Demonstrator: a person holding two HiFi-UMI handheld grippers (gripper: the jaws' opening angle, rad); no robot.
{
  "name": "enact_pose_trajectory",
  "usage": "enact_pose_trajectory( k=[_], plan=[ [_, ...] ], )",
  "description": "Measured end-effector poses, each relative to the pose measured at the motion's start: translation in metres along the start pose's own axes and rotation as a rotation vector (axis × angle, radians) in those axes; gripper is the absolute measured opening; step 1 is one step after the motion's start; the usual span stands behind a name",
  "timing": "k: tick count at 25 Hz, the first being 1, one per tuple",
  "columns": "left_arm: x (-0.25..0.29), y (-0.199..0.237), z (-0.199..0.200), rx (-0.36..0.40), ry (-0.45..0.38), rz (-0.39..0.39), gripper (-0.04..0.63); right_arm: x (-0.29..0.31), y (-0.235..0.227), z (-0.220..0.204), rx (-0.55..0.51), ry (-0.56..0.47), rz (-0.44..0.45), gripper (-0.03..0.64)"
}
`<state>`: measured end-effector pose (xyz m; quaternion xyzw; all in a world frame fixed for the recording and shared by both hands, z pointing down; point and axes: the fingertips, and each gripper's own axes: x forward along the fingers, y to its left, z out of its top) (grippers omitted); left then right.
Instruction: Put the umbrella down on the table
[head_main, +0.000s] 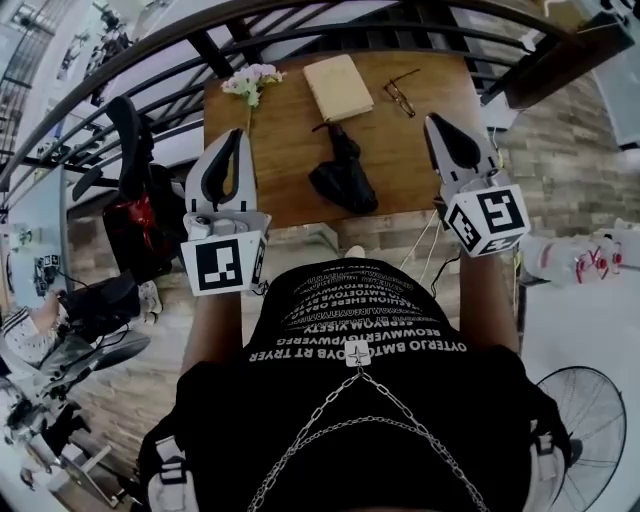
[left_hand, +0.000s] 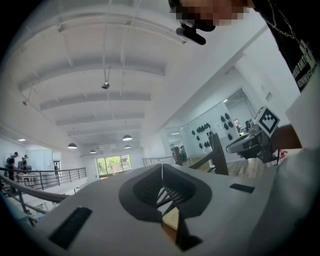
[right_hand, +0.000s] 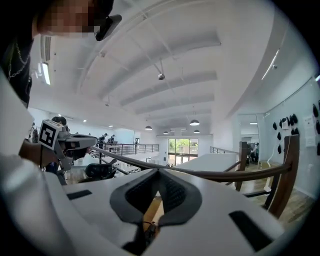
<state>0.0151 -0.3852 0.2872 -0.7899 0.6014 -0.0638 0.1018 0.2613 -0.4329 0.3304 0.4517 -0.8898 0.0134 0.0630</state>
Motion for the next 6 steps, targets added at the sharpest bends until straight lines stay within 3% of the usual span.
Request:
enact_pose_trajectory(
  k=[6],
  plan=[
    [0.007,-0.005,-0.010,0.007,0.020,-0.017,0.031,0.010,0.004,-0.015,0.004,0.029,0.015,0.015]
  ],
)
